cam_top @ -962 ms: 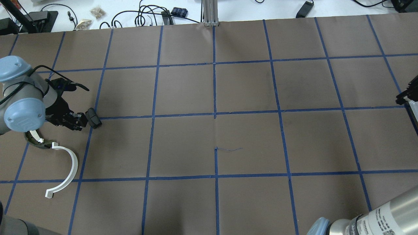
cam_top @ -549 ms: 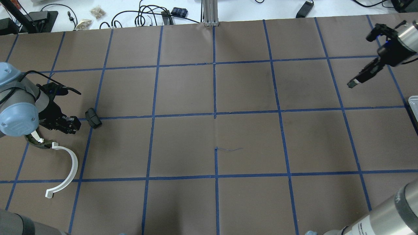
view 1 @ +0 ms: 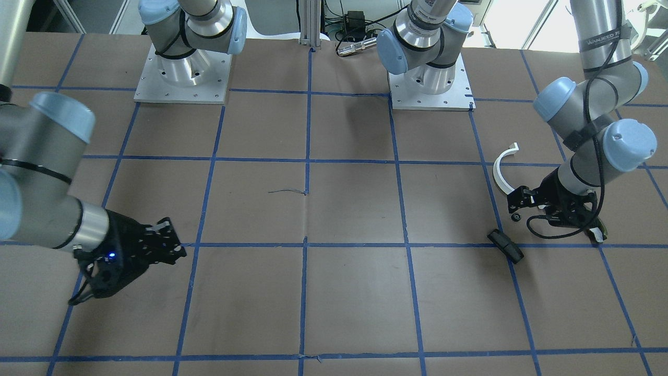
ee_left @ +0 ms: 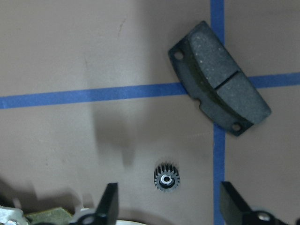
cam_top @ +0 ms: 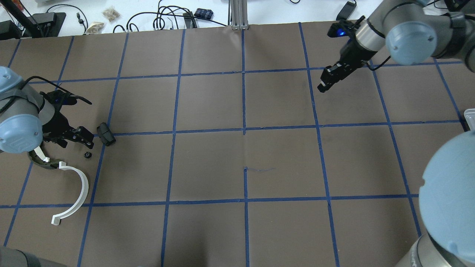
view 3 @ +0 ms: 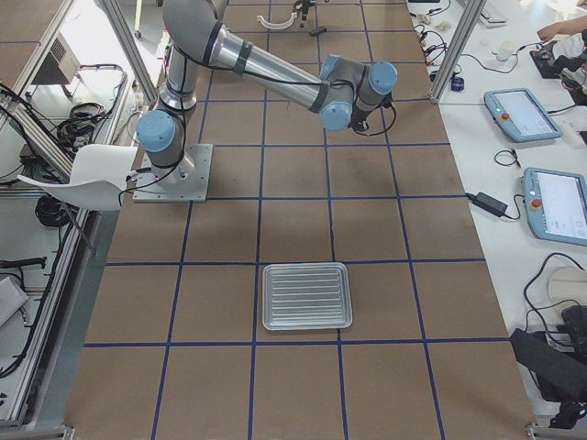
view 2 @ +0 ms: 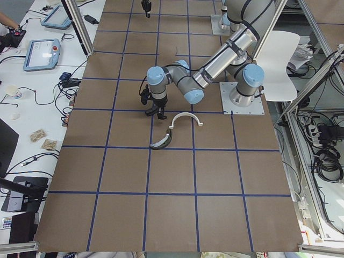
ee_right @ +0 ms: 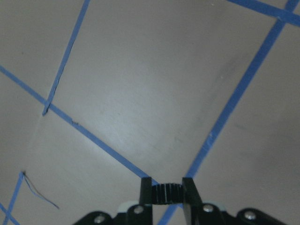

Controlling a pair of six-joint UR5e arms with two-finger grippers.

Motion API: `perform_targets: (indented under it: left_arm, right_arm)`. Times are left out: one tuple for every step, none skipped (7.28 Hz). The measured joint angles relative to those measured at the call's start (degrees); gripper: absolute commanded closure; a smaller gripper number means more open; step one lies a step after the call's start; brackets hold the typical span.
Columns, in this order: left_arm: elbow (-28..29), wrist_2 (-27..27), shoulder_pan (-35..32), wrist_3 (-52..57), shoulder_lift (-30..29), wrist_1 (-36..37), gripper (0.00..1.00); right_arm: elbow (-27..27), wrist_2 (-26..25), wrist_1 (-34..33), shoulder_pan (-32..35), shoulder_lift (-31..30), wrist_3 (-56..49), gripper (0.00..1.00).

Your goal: Place bearing gear from tray to pile

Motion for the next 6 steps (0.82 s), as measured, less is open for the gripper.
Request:
perform_targets:
  left_arm:
    - [0.93, -0.20, -1.29, -1.74, 1.72, -2.70, 0.00]
    - [2.60, -0.34, -3.86, -5.23, 3.21, -6.04, 0.00]
    - [5.91, -0.39, -7.63, -10.68, 4.23, -11.03, 0.00]
    - [10.69, -0.44, -11.88, -18.30, 4.73, -17.66, 0.00]
    - [16.11, -0.58, -16.35, -26.81, 5.03, -24.92, 0.00]
    - [21.39, -1.41, -20.41, -33.06, 5.28, -31.77, 0.00]
  right_arm:
    - [3.39, -0.01, -6.91, 4.53, 0.01, 9.63, 1.00]
    - [7.29, -0.03, -14.36, 9.23, -0.01, 18.14, 1.00]
    - [10.87, -0.06, -21.03, 13.92, -0.04, 26.18, 1.00]
    - [13.17, -0.20, -25.40, 17.99, -0.08, 33.08, 1.00]
    - [14.37, -0.43, -27.49, 21.61, -0.12, 37.92, 0.95]
    - [15.25, -0.61, -28.23, 24.44, -0.09, 40.76, 0.77]
